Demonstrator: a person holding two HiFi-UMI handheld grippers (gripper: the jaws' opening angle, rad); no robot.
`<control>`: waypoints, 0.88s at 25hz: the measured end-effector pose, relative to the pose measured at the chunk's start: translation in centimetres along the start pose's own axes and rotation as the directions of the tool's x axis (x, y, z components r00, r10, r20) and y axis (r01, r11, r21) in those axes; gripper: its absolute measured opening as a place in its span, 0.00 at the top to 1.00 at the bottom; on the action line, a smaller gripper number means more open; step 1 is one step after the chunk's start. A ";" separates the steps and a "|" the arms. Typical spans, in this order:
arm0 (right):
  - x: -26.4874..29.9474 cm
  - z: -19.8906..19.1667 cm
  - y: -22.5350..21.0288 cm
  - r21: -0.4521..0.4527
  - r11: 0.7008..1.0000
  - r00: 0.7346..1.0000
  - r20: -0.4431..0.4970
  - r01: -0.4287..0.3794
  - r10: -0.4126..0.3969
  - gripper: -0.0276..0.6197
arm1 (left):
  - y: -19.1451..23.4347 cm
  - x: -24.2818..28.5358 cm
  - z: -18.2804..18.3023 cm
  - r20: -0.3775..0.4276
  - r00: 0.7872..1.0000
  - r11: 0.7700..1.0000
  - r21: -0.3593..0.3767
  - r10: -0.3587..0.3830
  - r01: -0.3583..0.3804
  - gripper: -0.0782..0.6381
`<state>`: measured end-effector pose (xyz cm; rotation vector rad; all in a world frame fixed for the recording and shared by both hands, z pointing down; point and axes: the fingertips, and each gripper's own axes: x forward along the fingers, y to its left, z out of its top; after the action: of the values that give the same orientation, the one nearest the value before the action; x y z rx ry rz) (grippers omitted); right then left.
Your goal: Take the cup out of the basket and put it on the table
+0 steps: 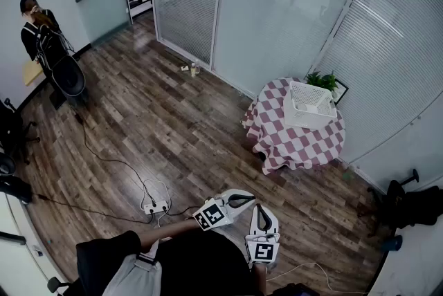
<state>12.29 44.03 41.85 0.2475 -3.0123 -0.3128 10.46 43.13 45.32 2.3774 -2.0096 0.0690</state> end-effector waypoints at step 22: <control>-0.3 -3.2 -0.1 0.039 0.999 1.000 -0.009 -0.017 0.018 0.94 | -0.1 -0.9 -1.0 -0.034 0.999 1.000 0.015 0.026 -0.026 0.88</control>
<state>13.01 43.33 44.88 0.2250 -3.0114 -0.2507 10.38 44.10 46.26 2.3427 -2.0321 0.1244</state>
